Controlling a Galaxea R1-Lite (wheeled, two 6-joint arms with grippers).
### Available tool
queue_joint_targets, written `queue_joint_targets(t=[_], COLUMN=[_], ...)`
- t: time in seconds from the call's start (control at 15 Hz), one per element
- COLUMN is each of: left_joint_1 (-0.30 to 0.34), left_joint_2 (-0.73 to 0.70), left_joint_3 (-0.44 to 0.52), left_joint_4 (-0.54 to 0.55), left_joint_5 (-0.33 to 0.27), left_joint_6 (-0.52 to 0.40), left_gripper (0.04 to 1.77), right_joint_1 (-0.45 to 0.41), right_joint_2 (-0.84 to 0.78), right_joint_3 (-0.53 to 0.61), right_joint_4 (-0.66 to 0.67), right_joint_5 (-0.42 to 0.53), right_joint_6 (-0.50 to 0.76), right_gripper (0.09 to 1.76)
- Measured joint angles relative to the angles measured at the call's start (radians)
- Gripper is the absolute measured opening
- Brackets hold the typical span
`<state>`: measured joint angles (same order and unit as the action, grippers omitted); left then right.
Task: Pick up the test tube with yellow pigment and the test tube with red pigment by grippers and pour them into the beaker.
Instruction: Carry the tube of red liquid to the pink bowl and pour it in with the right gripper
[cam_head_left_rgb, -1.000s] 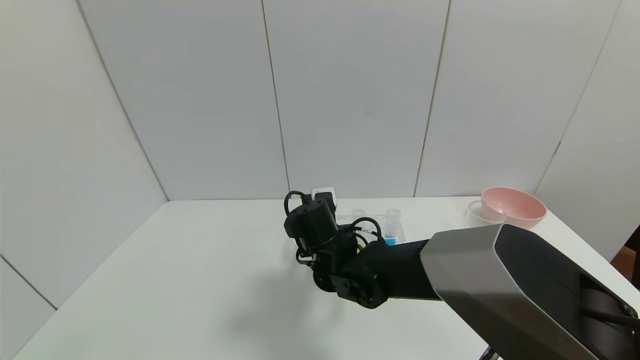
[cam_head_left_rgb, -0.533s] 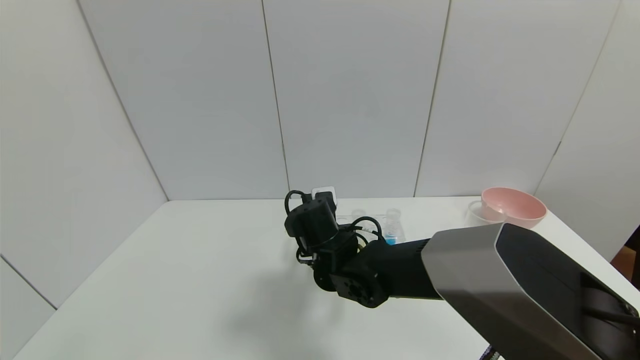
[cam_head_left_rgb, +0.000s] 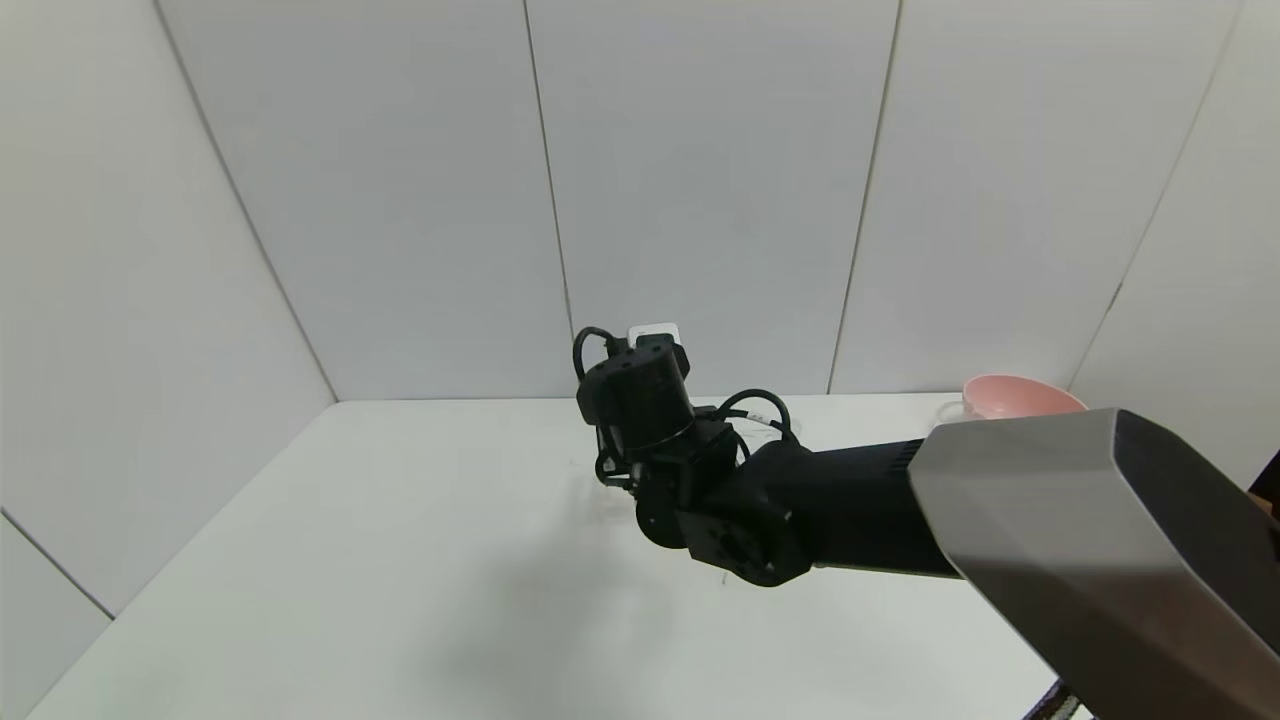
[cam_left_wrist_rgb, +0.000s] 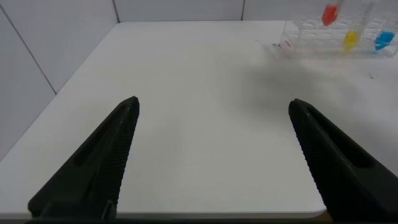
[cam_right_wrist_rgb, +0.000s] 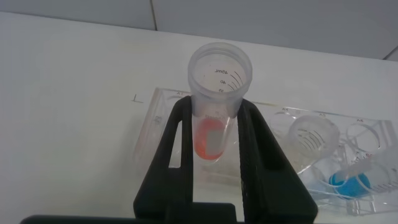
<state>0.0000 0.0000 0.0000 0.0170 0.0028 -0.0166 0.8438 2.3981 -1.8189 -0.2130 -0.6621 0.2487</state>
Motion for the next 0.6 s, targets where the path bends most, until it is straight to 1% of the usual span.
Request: queue_joint_targets(t=[0.6], left_joint_1=[0.0], left_joint_2=[0.0], left_joint_3=[0.0], left_joint_4=[0.0], left_joint_5=[0.0], left_joint_6=[0.0], left_gripper=[1.72], right_joint_1=[0.017], right_joint_2=[-0.064], right_joint_3=[0.045], right_joint_4=[-0.008], right_joint_5=[0.006], right_joint_6=[-0.013], right_gripper=[0.49])
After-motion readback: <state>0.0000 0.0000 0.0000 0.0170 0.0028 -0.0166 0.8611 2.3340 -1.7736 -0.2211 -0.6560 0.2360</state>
